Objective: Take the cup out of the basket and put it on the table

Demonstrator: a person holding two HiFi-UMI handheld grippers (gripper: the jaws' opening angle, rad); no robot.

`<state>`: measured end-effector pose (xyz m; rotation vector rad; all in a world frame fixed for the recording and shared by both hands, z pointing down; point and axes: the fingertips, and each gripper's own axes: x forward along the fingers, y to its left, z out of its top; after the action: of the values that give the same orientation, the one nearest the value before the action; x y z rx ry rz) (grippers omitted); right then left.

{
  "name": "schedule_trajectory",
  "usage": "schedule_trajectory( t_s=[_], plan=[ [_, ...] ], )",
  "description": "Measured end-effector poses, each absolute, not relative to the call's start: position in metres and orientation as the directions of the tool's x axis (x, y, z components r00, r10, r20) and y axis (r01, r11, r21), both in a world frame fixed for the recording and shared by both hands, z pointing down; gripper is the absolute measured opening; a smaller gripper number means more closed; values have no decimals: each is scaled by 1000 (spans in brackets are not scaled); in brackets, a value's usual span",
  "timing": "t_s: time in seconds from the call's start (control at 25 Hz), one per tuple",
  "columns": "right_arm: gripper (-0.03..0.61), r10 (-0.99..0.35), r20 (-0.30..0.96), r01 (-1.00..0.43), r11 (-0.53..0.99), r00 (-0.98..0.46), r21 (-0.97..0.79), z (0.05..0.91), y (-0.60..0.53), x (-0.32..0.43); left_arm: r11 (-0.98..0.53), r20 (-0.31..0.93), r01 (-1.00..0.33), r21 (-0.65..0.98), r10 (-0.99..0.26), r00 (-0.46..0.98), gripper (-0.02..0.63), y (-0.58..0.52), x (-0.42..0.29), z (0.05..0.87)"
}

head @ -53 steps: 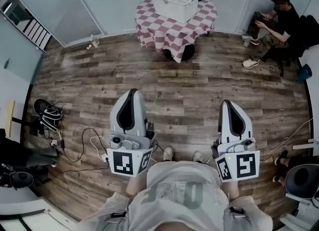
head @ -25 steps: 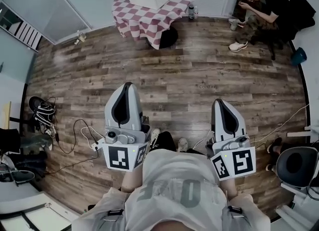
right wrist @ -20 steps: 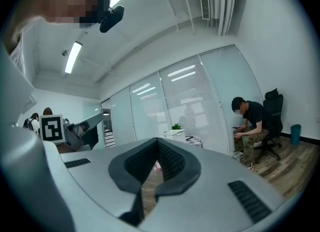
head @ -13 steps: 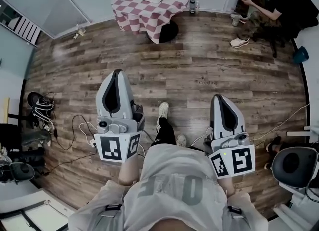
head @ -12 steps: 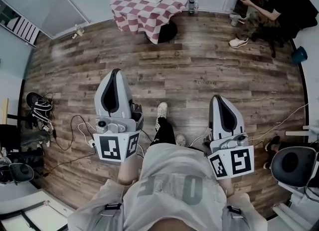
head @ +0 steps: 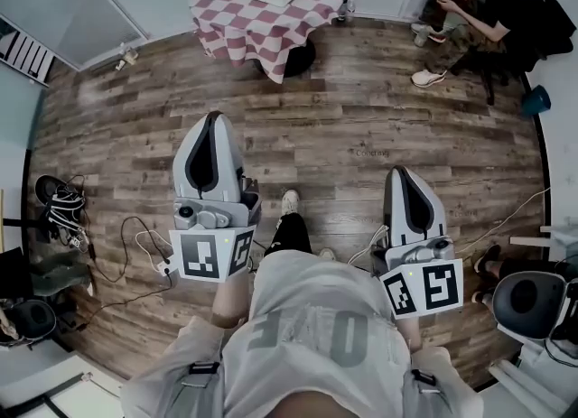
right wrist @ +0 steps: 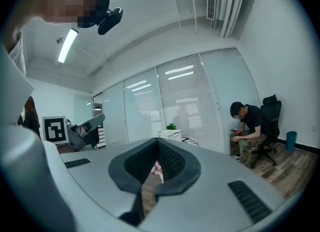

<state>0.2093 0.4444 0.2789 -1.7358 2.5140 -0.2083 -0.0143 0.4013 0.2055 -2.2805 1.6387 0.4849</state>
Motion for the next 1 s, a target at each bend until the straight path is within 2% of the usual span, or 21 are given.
schedule_trajectory(
  t_s=[0.44,1.0],
  plan=[
    [8,-913,-39,-905,408,-406,-120,240,344,104,-282,-447,-956,-85,-846,289,5,326,-107,187],
    [8,-913,-6,-909,407,-408,-91,245,285,42,-313,-460,-949,-37,-838,295,4,265,-165,190]
  ],
)
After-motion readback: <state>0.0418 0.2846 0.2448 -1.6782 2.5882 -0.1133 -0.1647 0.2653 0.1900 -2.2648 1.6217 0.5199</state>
